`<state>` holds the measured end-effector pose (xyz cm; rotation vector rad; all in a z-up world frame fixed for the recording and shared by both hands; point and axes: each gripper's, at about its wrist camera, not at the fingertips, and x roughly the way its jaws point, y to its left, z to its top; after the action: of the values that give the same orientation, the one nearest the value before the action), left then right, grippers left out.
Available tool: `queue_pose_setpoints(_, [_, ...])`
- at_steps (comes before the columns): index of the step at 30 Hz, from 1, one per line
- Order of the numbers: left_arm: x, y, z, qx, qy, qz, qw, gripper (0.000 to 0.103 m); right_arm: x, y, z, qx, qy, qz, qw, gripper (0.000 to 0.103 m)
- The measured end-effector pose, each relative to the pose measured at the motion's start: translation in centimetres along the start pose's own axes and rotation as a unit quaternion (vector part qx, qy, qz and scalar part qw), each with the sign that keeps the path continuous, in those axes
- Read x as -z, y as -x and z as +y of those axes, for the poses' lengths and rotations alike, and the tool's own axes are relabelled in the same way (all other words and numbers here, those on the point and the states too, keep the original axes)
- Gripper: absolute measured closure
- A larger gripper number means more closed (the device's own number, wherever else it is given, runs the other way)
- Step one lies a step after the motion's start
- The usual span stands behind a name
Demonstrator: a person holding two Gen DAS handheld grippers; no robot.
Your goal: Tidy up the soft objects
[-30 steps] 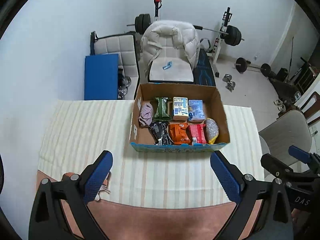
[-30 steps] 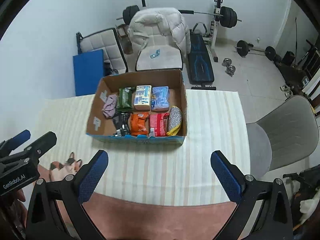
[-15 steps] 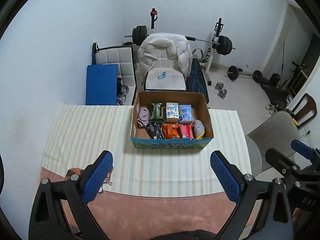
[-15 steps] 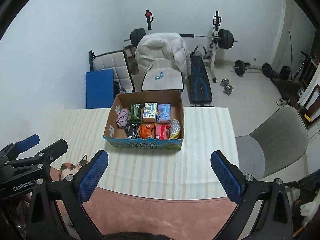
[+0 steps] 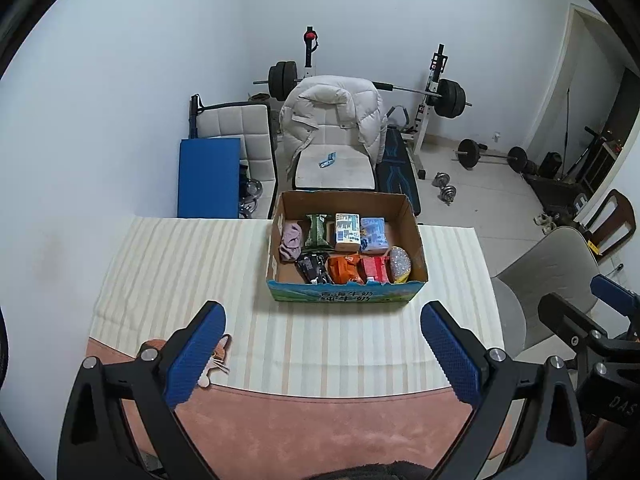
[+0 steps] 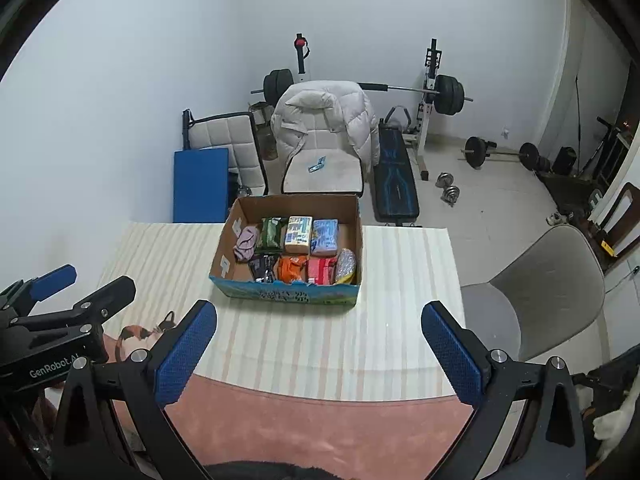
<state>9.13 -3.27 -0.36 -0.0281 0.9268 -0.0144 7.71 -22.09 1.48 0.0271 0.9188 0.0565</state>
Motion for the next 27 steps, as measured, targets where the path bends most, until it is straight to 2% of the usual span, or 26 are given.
queue_pose_setpoints(7, [0.0, 0.1, 0.0, -0.019, 0.003, -0.015, 0.9997, 0.003, -0.6, -1.1, -0.2, 0.007, -0.007, -0.001, 1.0, 0.0])
queue_pose_setpoints(27, [-0.4, 0.5, -0.3, -0.018, 0.005, -0.024, 0.9995, 0.003, -1.4, -0.5, -0.8, 0.027, -0.001, -0.015, 1.0, 0.0])
